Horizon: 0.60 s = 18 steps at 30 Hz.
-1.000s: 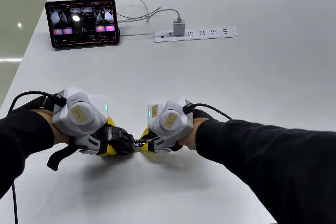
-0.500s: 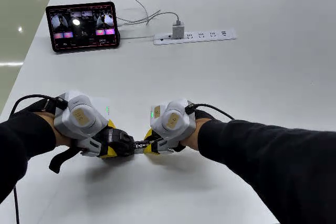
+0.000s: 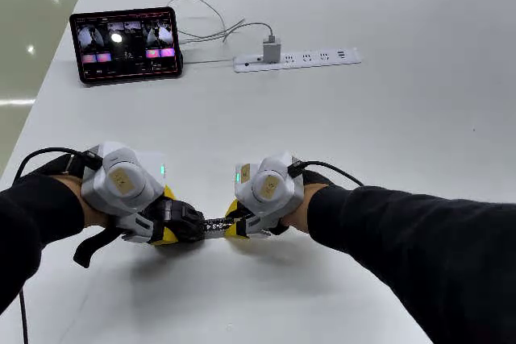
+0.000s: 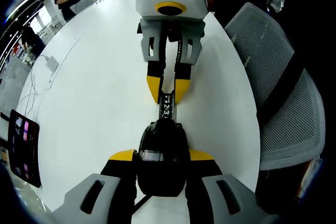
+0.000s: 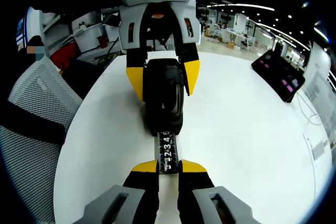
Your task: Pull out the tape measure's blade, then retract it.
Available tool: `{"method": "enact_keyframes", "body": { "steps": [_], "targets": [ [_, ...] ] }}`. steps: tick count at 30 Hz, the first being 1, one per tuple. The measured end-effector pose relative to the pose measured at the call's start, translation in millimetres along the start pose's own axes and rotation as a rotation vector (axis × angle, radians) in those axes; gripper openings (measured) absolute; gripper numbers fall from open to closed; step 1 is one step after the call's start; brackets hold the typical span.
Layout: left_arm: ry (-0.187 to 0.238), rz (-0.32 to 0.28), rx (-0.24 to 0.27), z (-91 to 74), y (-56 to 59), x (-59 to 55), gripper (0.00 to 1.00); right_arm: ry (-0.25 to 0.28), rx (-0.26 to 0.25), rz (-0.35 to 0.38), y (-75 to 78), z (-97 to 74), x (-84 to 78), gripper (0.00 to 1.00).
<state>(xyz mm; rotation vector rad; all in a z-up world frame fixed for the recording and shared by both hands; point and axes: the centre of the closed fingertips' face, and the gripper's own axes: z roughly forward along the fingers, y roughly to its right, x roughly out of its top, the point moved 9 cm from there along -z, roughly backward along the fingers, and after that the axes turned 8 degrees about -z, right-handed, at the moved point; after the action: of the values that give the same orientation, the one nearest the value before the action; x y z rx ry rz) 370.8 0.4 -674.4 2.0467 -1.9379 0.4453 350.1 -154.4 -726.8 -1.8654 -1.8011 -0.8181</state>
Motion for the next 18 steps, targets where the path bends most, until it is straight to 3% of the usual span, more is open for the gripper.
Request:
{"method": "enact_keyframes", "body": {
  "steps": [18],
  "targets": [
    [0.023,-0.005,0.005,0.2,-1.2,-3.4,0.29,-0.011,-0.002,0.017,-1.5,-8.4,-8.2,0.09]
  ]
}}
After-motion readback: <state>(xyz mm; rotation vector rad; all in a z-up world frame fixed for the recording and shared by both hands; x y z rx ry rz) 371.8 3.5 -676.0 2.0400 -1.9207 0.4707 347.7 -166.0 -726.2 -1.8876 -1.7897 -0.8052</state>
